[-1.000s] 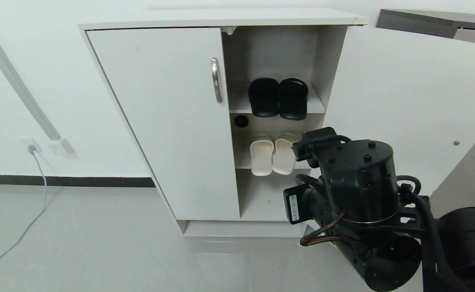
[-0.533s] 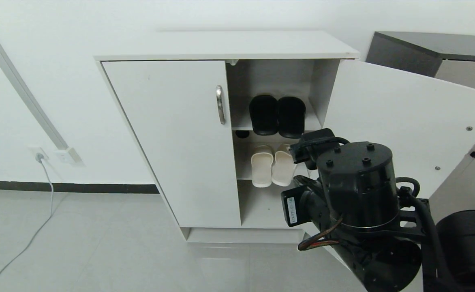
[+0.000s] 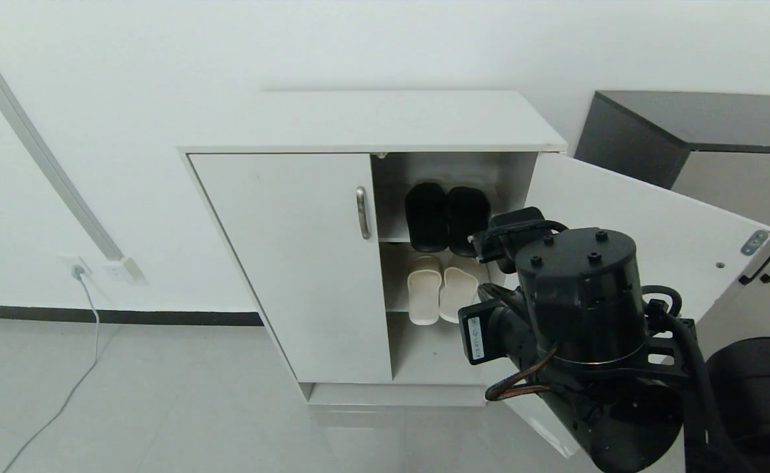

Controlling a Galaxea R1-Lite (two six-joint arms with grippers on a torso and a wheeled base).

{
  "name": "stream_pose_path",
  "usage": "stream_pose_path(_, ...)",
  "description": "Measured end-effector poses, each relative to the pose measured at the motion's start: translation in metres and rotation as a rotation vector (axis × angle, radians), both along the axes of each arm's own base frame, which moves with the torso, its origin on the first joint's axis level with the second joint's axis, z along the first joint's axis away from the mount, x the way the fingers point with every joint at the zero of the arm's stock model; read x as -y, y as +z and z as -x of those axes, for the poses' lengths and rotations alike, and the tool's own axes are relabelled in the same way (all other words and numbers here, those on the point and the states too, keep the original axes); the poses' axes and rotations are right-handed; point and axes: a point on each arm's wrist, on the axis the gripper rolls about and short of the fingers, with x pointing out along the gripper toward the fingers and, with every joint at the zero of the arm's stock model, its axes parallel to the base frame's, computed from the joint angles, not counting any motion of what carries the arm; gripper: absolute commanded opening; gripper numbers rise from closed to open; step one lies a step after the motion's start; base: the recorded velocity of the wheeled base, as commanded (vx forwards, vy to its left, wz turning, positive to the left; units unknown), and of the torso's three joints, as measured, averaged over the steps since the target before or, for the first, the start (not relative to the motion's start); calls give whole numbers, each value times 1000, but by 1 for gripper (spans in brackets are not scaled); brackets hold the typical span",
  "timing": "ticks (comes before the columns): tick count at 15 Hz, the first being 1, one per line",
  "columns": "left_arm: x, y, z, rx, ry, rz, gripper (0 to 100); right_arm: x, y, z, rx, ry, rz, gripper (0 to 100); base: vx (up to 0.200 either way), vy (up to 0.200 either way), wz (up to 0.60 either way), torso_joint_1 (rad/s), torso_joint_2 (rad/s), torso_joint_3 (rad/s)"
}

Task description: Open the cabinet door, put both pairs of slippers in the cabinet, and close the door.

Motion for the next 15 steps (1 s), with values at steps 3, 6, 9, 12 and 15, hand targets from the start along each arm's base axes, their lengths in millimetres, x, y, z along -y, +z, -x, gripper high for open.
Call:
stream_pose_path(3,0,0,0,0,1,0,0,0,0,0,0,0,-1,0,0,0,0,178,-492,-317)
stream_pose_path(6,0,0,0,0,2,0,0,0,0,0,0,0,-1,0,0,0,0,201,-504,-312)
stream_pose_path(9,0,0,0,0,0,0,0,0,-1,0,-1,0,3,0,0,0,0,219,-527,-315)
stream_pose_path(12,0,0,0,0,1,0,0,1,-1,0,-1,-3,-1,0,0,0,0,238,-548,-321)
stream_pose_path(15,0,0,0,0,0,0,0,1,-1,0,-1,-4,-2,0,0,0,0,154,-356,-201)
